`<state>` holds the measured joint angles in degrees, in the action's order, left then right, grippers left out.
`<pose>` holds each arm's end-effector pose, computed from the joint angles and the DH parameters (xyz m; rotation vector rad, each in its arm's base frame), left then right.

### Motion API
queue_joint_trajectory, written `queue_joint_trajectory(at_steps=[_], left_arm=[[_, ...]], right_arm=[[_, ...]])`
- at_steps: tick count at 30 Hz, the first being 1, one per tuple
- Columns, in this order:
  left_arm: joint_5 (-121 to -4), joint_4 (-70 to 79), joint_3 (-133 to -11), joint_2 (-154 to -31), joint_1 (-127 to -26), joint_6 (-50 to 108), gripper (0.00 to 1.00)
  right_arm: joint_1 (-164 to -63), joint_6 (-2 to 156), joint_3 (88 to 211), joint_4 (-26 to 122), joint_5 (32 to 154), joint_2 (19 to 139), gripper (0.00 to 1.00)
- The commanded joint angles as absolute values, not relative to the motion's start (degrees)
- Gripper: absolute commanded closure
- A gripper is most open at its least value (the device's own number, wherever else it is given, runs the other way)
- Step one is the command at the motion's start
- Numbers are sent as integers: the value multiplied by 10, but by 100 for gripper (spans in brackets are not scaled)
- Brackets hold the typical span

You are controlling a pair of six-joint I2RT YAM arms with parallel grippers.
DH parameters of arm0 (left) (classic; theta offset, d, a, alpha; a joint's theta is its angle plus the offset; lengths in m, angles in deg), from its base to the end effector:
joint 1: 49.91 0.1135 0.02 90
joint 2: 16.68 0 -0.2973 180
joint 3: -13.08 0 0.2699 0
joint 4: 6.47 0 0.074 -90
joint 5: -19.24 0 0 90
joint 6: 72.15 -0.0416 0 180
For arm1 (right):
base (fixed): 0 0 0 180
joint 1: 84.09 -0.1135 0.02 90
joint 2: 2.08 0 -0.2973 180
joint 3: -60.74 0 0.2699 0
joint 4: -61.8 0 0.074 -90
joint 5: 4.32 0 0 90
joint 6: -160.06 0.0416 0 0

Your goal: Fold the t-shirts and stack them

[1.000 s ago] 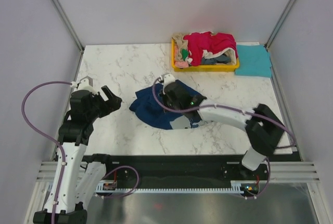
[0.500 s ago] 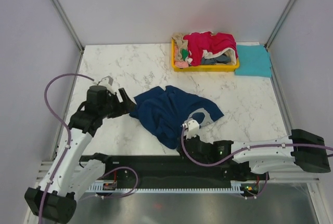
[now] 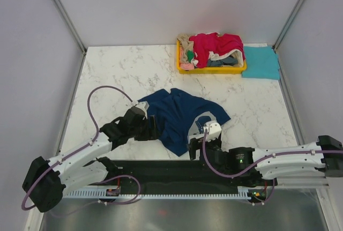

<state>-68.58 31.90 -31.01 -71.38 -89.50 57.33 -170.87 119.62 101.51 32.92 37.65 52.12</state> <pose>0.1449 -0.1219 0.2192 0.0205 2.5381 -0.6416 0.0412 0.1819 0.2234 -0.2697 2.0572 0.4980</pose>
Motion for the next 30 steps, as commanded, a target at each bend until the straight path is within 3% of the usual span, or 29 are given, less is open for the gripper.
queue_joint_trajectory(at_steps=[1, 9, 15, 19, 20, 21, 25, 30], left_arm=[[-676, 214, -290, -729, -928, 616, 30], [-686, 158, -282, -815, -999, 646, 37], [-704, 148, -291, -863, -1014, 657, 49], [-705, 143, -300, -894, -1015, 657, 70], [-704, 143, -308, -897, -1016, 652, 80], [-706, 145, -312, -898, -1016, 648, 98], [-748, 291, -371, -832, -1017, 629, 98], [-961, 563, -564, -650, -1017, 594, 98]], right_arm=[[-1707, 1198, 1043, 292, 293, 503, 7], [-1690, 1194, 1032, 281, 288, 479, 4], [-1681, 1200, 1021, 272, 294, 465, 4], [-1674, 1203, 1013, 269, 294, 458, 4], [-1673, 1203, 1008, 269, 295, 457, 3], [-1671, 1203, 1007, 268, 294, 458, 3], [-1641, 1195, 1007, 269, 297, 460, 2], [-1569, 1138, 1015, 292, 331, 428, 2]])
